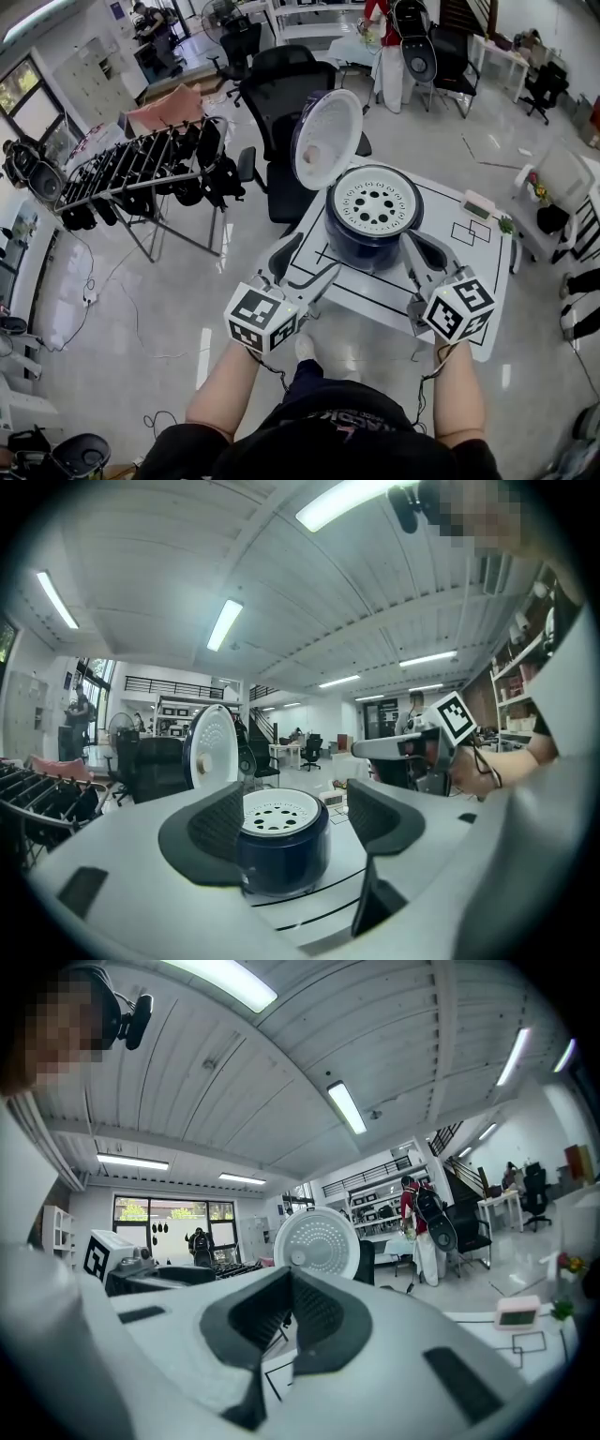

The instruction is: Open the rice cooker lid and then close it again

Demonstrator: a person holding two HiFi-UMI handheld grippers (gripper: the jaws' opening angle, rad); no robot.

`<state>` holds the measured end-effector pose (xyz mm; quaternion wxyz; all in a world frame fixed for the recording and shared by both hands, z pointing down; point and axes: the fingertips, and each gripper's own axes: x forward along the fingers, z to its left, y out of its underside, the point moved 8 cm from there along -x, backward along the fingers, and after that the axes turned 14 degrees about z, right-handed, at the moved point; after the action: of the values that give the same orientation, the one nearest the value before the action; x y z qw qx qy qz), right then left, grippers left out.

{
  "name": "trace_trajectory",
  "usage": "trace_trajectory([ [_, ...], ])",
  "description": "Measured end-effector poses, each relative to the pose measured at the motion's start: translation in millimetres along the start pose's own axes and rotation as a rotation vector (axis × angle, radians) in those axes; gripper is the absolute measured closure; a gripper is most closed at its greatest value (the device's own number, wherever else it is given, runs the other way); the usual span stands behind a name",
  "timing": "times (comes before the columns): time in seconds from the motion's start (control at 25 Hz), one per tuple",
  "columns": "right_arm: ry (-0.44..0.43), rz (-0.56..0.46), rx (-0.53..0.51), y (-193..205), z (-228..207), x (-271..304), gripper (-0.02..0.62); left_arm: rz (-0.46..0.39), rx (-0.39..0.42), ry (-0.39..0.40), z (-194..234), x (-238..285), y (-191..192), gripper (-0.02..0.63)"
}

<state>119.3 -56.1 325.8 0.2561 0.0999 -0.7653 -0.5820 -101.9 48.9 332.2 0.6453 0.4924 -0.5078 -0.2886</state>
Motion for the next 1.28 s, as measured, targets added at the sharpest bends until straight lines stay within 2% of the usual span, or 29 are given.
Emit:
trace_trajectory([
  [0.48, -0.003, -0.018, 0.021, 0, 0, -7, 0.594, -0.003, 0.007, 0.003, -11, -1, -4, 0.273],
  [0.84, 0.002, -0.016, 0.023, -2, -1, 6, 0.594, -0.006, -0.003, -0.002, 8, 2, -5, 0.273],
  [1.08, 0.047, -0.013, 0.026, -8, -4, 23, 0.595, -0.02, -0.003, 0.018, 38, 12, -8, 0.273],
  [1.28, 0.104, -0.013, 0.045, -19, -7, 52, 0.594, -0.027, -0.002, 0.046, 86, 22, -15, 0.273],
])
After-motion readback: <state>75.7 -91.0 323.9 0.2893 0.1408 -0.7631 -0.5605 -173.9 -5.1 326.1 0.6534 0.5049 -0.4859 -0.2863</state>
